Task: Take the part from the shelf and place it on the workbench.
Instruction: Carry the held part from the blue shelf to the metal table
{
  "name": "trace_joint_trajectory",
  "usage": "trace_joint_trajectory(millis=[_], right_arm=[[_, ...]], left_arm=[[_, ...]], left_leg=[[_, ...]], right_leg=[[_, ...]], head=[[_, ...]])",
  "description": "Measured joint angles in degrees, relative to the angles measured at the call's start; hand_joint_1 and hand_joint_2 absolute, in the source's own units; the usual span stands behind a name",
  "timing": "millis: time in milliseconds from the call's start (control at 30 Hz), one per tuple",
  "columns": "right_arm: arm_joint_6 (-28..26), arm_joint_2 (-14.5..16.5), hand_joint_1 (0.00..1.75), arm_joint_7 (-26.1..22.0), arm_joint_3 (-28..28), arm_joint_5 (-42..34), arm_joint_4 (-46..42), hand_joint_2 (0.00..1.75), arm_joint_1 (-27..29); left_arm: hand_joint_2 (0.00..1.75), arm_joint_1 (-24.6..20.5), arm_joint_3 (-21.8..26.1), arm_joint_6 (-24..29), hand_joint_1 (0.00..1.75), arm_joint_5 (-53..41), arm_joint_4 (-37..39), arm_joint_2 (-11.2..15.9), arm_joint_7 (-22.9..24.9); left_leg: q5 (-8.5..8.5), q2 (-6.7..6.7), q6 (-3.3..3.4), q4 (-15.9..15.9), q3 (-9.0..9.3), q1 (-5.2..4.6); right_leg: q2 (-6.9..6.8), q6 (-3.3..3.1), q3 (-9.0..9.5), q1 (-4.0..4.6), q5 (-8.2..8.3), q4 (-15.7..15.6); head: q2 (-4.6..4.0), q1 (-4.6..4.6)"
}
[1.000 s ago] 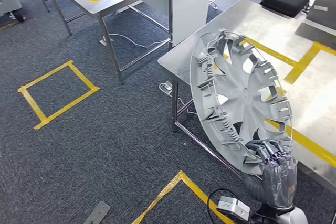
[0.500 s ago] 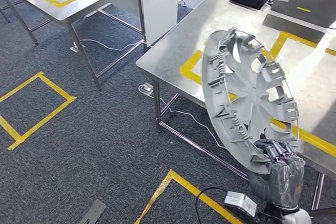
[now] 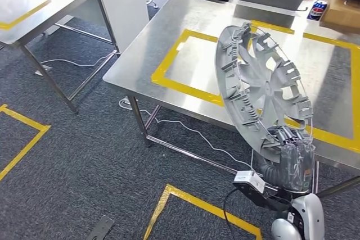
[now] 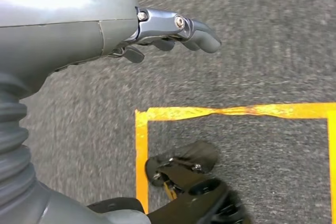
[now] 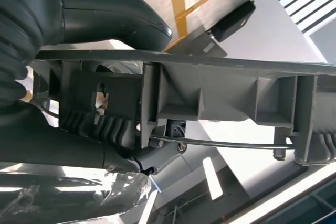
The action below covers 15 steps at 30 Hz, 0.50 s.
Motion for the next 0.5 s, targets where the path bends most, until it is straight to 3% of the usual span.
trace_joint_trajectory(millis=[67,133,200,233,300,333,367,400,433,500], right_arm=[[-0.11,-0.02,1.75,0.22,-0.24,-0.39,-0.15,1.75,0.69],[-0.11,-0.3,1.75,0.01,-1.01,-1.25,-1.32,1.75,3.21],[0.25,-0.77,1.75,-1.02,-2.02,-2.43,-3.27,1.75,6.72],[0.66,-0.98,1.75,-1.77,-2.48,-3.01,-4.09,1.75,8.07],[1.64,-1.16,1.75,-3.23,-3.28,-3.96,-4.96,1.75,9.58],[2.14,-1.19,1.75,-3.73,-3.66,-4.26,-5.11,1.75,10.04],[2.55,-1.21,1.75,-4.04,-3.97,-4.44,-5.17,1.75,10.38],[2.95,-1.26,1.75,-4.22,-4.21,-4.53,-5.19,1.75,10.61],[3.35,-1.34,1.75,-4.29,-4.39,-4.58,-5.18,1.75,10.76],[4.03,-1.52,1.75,-4.33,-4.68,-4.73,-5.16,1.75,10.88]], left_arm=[[1.75,0.04,0.05,0.3,0.0,-0.2,0.0,-0.14,-0.58],[1.75,0.05,0.13,0.97,0.0,-0.09,0.0,-0.41,-1.83],[1.75,0.07,0.44,1.69,0.0,0.23,0.0,-0.64,-3.22],[1.75,0.19,0.71,1.9,0.0,0.43,0.0,-0.7,-3.74],[1.75,0.57,1.3,2.03,0.0,0.82,0.0,-0.77,-4.29],[1.75,0.73,1.61,2.02,0.0,0.96,0.0,-0.77,-4.38],[1.75,0.78,1.87,2.02,0.0,1.04,0.0,-0.77,-4.41],[1.75,0.75,2.14,2.03,0.0,1.05,0.0,-0.75,-4.39],[1.75,0.67,2.36,2.08,0.0,1.07,0.0,-0.76,-4.36],[1.75,0.5,2.71,2.2,0.0,1.1,0.0,-0.8,-4.26]], left_leg=[[0.81,-1.75,0.32,-3.84,1.69,0.26],[0.56,-1.13,1.1,-4.28,1.93,0.15],[0.56,-0.24,1.95,-4.55,2.17,0.16],[0.5,0.38,2.33,-4.66,2.33,0.14],[0.19,1.93,2.87,-4.66,2.58,-0.14],[0.03,2.73,3.0,-4.66,2.71,-0.26],[-0.14,3.37,2.99,-4.65,2.85,-0.32],[-0.34,3.87,2.91,-4.65,3.05,-0.34],[-0.56,4.23,2.76,-4.65,3.32,-0.33],[-1.01,4.81,2.33,-4.63,3.92,-0.43]], right_leg=[[1.28,0.69,-0.4,-0.07,0.01,0.11],[2.08,1.43,-0.69,-0.23,0.15,-0.2],[0.03,2.02,-1.21,-0.1,-0.65,0.74],[-1.63,2.2,-2.26,0.02,-1.92,2.92],[-4.14,2.42,-5.73,0.1,-5.44,10.18],[-4.59,2.52,-7.48,0.06,-6.76,13.71],[-4.81,2.59,-8.38,0.04,-7.06,15.54],[-4.97,2.63,-8.14,0.01,-6.25,15.17],[-5.18,2.61,-6.64,-0.01,-4.54,12.47],[-6.03,2.43,-2.11,0.07,-1.39,4.59]], head=[[0.0,-0.03],[0.0,-0.04],[0.0,0.2],[0.0,0.37],[0.0,0.66],[0.0,0.65],[0.0,0.65],[0.0,0.65],[0.0,0.64],[0.0,0.66]])
